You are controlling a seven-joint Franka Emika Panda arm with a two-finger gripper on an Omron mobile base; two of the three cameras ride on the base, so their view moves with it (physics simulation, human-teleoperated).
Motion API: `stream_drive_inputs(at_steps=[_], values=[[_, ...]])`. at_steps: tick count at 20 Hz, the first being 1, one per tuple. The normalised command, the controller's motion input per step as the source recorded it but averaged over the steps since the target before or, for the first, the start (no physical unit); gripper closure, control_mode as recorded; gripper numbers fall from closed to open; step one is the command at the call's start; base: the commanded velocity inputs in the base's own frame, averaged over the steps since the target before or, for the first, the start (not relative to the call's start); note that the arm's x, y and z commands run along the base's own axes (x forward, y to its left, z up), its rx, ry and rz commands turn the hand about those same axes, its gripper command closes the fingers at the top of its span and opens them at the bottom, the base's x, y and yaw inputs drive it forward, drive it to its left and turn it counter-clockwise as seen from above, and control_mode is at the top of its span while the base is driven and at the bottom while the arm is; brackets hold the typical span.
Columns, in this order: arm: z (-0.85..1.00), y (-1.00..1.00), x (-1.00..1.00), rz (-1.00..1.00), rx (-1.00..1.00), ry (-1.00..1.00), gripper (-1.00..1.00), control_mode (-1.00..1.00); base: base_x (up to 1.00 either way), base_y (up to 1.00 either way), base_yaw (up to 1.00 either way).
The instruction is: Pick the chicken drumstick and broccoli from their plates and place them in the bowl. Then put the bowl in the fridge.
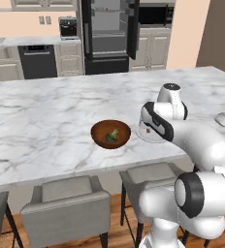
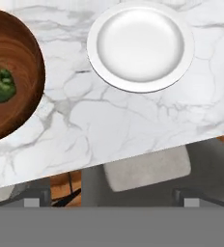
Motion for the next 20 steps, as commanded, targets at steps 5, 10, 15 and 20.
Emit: stream_drive_inputs(at_steps=[5,10,15,20], values=[[0.00,0.00,0.00,0.00,0.00,0.00,-1.00,1.00,0.15,-0.71,-0.06],[0.00,0.00,0.00,0.00,0.00,0.00,-1.00,1.00,0.34,-0.60,0.00],[0.00,0.00,0.00,0.00,0.00,0.00,-1.00,1.00,0.46,-0.49,0.00],[0.00,0.00,0.00,0.00,0.00,0.00,-1.00,1.00,0.53,-0.45,0.00]])
